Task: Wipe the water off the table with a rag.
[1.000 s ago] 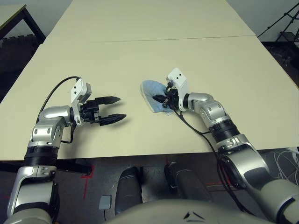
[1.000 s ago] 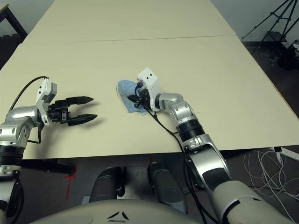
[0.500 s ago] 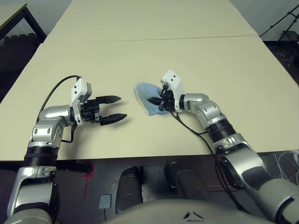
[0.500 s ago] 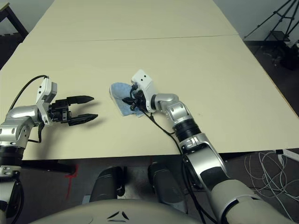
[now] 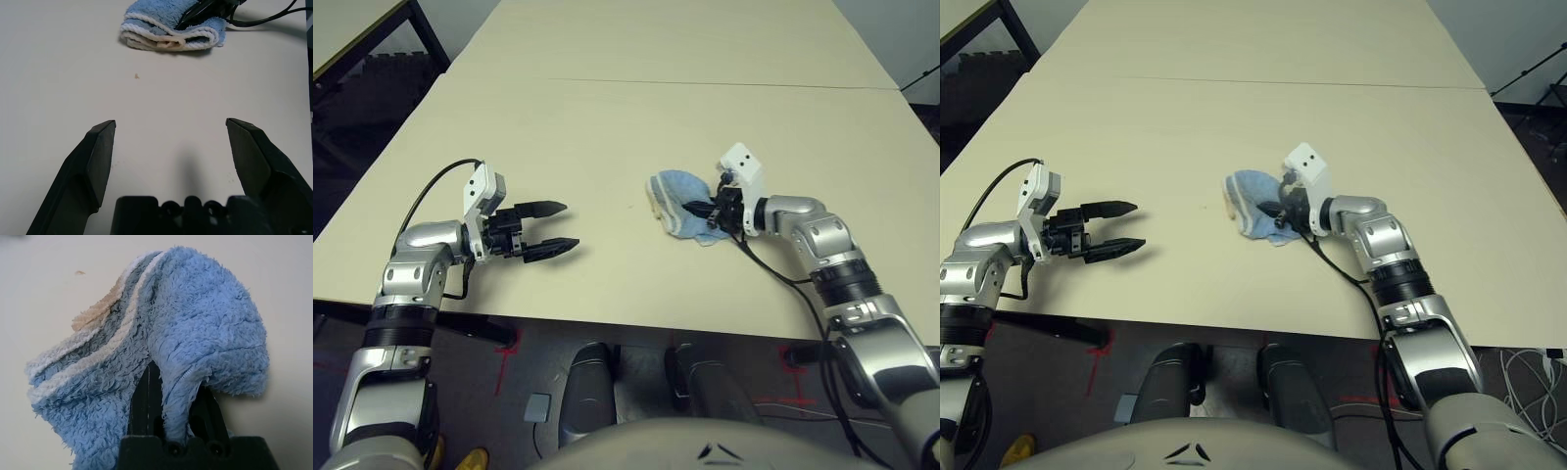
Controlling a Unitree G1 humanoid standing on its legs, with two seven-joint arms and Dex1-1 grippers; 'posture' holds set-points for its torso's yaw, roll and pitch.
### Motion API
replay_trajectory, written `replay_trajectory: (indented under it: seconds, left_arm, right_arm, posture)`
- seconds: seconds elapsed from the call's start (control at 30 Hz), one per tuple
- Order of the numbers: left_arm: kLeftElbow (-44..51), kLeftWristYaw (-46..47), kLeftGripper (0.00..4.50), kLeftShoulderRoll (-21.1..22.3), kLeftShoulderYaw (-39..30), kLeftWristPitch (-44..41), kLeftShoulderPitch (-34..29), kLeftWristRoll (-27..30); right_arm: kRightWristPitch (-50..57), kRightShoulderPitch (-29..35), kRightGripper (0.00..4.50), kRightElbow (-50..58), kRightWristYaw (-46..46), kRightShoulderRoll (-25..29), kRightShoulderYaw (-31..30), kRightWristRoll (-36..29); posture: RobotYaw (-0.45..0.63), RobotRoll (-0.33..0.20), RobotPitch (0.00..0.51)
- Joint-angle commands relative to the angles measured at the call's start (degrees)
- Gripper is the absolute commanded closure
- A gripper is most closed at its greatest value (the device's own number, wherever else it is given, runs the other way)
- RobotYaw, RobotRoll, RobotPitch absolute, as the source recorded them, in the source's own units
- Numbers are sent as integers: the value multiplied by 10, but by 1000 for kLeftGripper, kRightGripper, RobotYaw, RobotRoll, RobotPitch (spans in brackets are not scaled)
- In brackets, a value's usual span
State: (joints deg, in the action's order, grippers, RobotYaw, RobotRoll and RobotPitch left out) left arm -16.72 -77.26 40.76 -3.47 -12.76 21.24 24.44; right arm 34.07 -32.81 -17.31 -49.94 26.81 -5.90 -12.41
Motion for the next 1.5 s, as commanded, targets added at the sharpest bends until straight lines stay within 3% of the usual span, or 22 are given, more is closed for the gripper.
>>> replay_trajectory:
  seconds: [0.03, 0.13, 0.27, 0.4, 0.53, 0.8, 0.97, 1.13, 1.37, 1.5]
  left_arm:
    - [-13, -8, 0, -2, 9, 5, 5, -7]
    - [-16, -10, 0, -4, 11, 5, 8, -8]
    - [-27, -16, 0, -8, 16, 9, 15, -12]
    - [-40, -17, 0, -14, 21, 15, 26, -14]
    - [-49, -18, 0, -18, 23, 21, 32, -16]
    - [-49, -17, 0, -19, 22, 24, 31, -15]
    - [-43, -16, 0, -15, 19, 21, 25, -13]
    - [-41, -13, 0, -13, 16, 19, 22, -11]
    - [-41, -3, 0, -19, 12, 20, 21, -10]
    - [-49, 12, 0, -26, 1, 25, 25, -6]
  right_arm:
    - [48, 10, 4395, 21, -3, 24, 40, -32]
    - [89, -4, 4395, 45, -7, 33, 76, -72]
    - [129, -35, 4395, 57, -28, 84, 114, -108]
    - [109, -54, 4395, 14, -55, 152, 113, -94]
    - [74, -62, 4395, -40, -69, 183, 103, -74]
    - [-35, -73, 4395, -184, -79, 174, 70, -7]
    - [-130, -83, 4395, -274, -40, 156, 58, 44]
    - [-157, -89, 2782, -303, -17, 145, 77, 48]
    - [-163, -65, 49, -268, 12, 168, 131, 21]
    - [-127, -37, 20, -204, 21, 193, 180, -10]
  posture:
    - [-200, 0, 138]
    - [-212, 0, 139]
    - [-218, 0, 138]
    - [-233, 0, 131]
    - [-234, 0, 127]
    - [-222, 0, 129]
    - [-215, 0, 132]
    - [-213, 0, 136]
    - [-224, 0, 136]
    - [-229, 0, 134]
